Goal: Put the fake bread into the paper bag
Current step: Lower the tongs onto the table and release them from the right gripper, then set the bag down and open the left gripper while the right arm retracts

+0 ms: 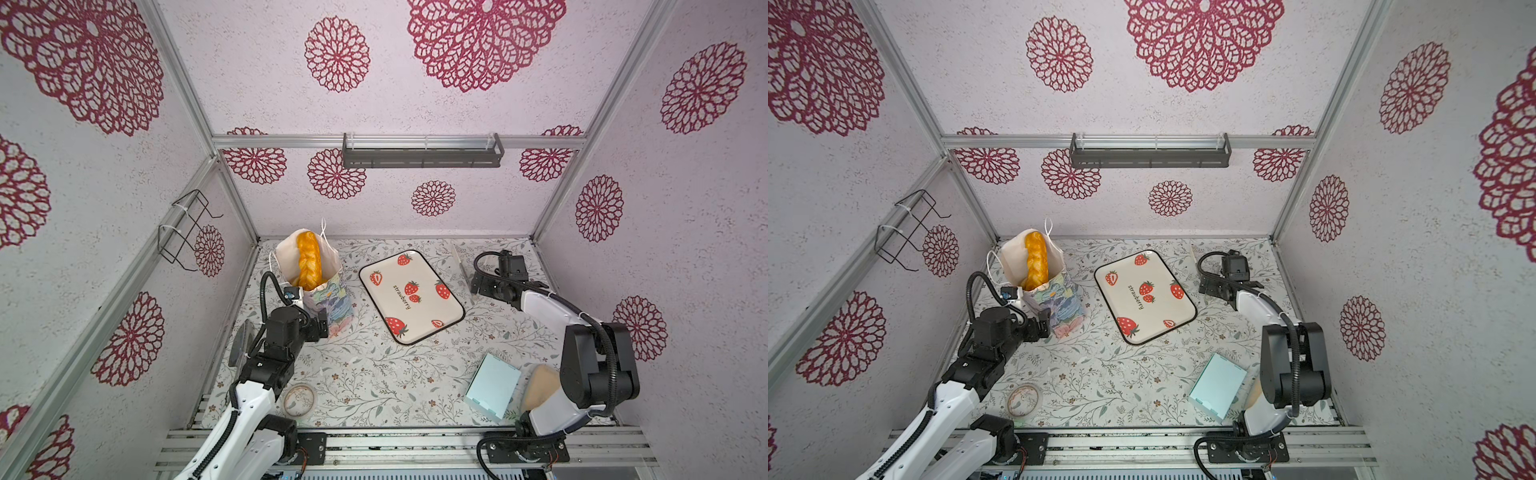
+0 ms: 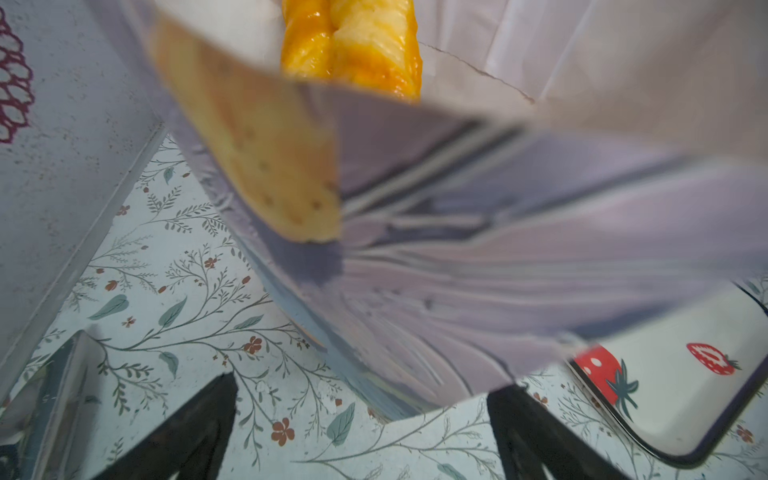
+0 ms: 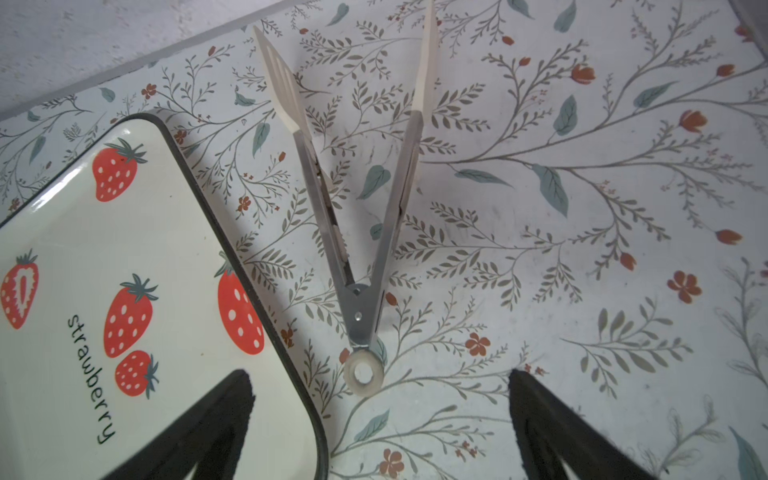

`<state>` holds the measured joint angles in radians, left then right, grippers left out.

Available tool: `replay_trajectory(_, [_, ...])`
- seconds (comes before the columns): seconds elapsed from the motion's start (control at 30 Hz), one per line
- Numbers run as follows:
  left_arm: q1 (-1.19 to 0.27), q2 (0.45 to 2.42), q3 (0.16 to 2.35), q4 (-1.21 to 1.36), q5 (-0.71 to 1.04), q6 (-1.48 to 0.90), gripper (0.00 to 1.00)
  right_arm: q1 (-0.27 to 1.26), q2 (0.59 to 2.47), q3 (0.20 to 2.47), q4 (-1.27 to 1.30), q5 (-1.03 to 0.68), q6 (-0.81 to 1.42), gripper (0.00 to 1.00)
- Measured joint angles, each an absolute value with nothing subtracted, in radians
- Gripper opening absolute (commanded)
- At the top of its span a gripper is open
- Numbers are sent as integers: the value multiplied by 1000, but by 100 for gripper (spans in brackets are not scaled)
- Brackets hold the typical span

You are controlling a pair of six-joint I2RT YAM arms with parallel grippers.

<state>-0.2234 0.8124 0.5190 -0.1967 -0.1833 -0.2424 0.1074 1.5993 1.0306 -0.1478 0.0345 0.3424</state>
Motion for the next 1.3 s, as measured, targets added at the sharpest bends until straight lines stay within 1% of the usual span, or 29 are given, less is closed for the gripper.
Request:
replay_trajectory(0.13, [-224, 815, 490, -135, -229, -204, 97, 110, 1530, 924, -73, 62, 346, 99])
replay_trajectory(0.4, [-213, 836, 413, 15, -277, -149, 97, 122, 1357, 713, 156, 107, 347, 99])
replay_trajectory(0.63, [-106, 830, 340, 152, -275, -141, 97, 131, 1285, 618, 289, 160, 274, 99])
replay_trajectory(0.77, [-53, 896, 301, 262, -270, -125, 97, 132, 1279, 580, 348, 192, 220, 99])
replay_trajectory(0.9, [20, 980, 285, 365, -218, -116, 97, 132, 1269, 533, 395, 214, 172, 99])
replay_trajectory(1.07, [129, 1110, 286, 500, -110, -124, 98, 130, 1265, 504, 442, 253, 123, 99])
replay_trajectory(1.3, [183, 1240, 311, 586, 18, -119, 97, 97, 1254, 466, 521, 303, 86, 99])
